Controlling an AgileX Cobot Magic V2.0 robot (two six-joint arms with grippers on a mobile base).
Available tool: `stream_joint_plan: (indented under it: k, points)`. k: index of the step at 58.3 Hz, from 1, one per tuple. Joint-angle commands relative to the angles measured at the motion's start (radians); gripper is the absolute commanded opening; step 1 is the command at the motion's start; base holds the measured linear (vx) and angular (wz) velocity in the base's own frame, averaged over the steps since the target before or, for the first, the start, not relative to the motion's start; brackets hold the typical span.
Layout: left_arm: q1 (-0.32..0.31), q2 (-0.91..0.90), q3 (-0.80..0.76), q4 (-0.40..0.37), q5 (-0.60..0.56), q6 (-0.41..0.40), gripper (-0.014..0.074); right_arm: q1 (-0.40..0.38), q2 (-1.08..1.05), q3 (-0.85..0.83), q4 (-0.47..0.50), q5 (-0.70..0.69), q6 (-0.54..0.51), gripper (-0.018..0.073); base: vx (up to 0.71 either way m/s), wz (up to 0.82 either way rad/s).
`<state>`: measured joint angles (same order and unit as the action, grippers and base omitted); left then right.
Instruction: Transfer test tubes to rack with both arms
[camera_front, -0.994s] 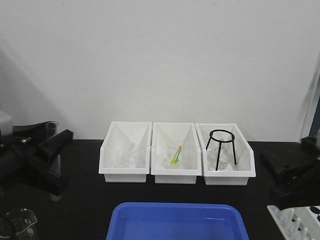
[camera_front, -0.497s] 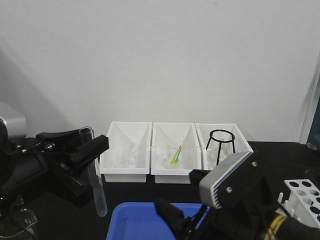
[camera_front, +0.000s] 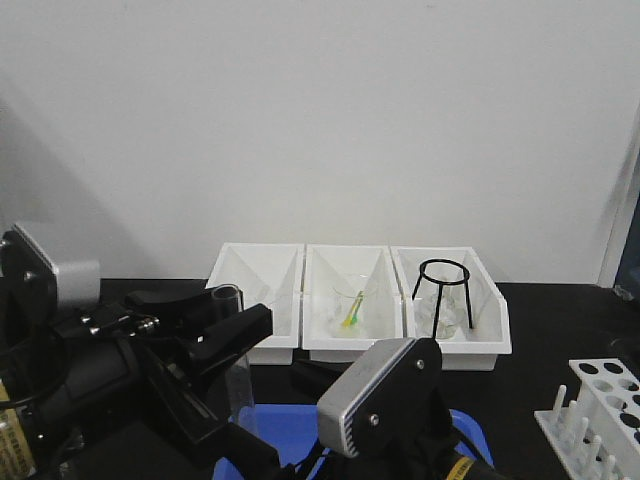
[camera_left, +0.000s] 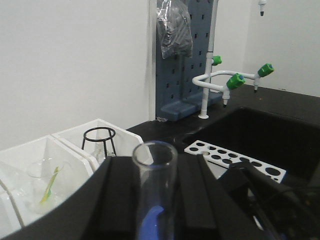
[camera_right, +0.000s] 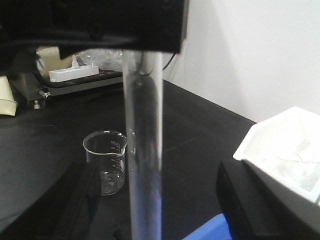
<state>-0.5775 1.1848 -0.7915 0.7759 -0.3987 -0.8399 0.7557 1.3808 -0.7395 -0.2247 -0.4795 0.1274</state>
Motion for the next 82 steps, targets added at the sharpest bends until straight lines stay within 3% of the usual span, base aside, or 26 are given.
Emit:
stream_joint_plan:
  k: [1,10,21,27,51,68,82]
  points:
    - [-0.028,0.005,-0.035,-0.025,-0.051,-0.011,-0.0021,0.0,-0.017,-0.035,-0.002,-0.106,0.002,0.0531,0.0,0.0]
    - [-0.073,0.055,-0.035,-0.025,-0.053,-0.009,-0.0021,0.0,-0.014,-0.035,-0.002,-0.106,0.002,0.0531,0.0,0.0]
    - [-0.081,0.083,-0.035,-0.027,-0.064,-0.01,-0.0019,0.0,-0.014,-0.035,-0.003,-0.104,0.002,0.052,0.0,0.0]
    - [-0.081,0.082,-0.035,-0.027,-0.062,-0.01,-0.0017,0.0,-0.014,-0.035,0.005,-0.098,0.002,0.047,0.0,0.0]
    - [-0.081,0.081,-0.035,-0.027,-0.062,-0.009,-0.0017,0.0,-0.014,-0.035,0.047,-0.099,0.002,-0.0015,0.0,0.0]
    - [-0.081,0.081,-0.035,-0.027,-0.058,-0.007,0.0006,0.0,-0.014,-0.035,0.047,-0.097,0.002,-0.001,0.0,0.0]
    - [-0.081,0.081,-0.035,0.015,-0.054,-0.001,0.0183,0.0,-0.014,-0.035,0.047,-0.087,0.002,-0.0008,0.0,0.0]
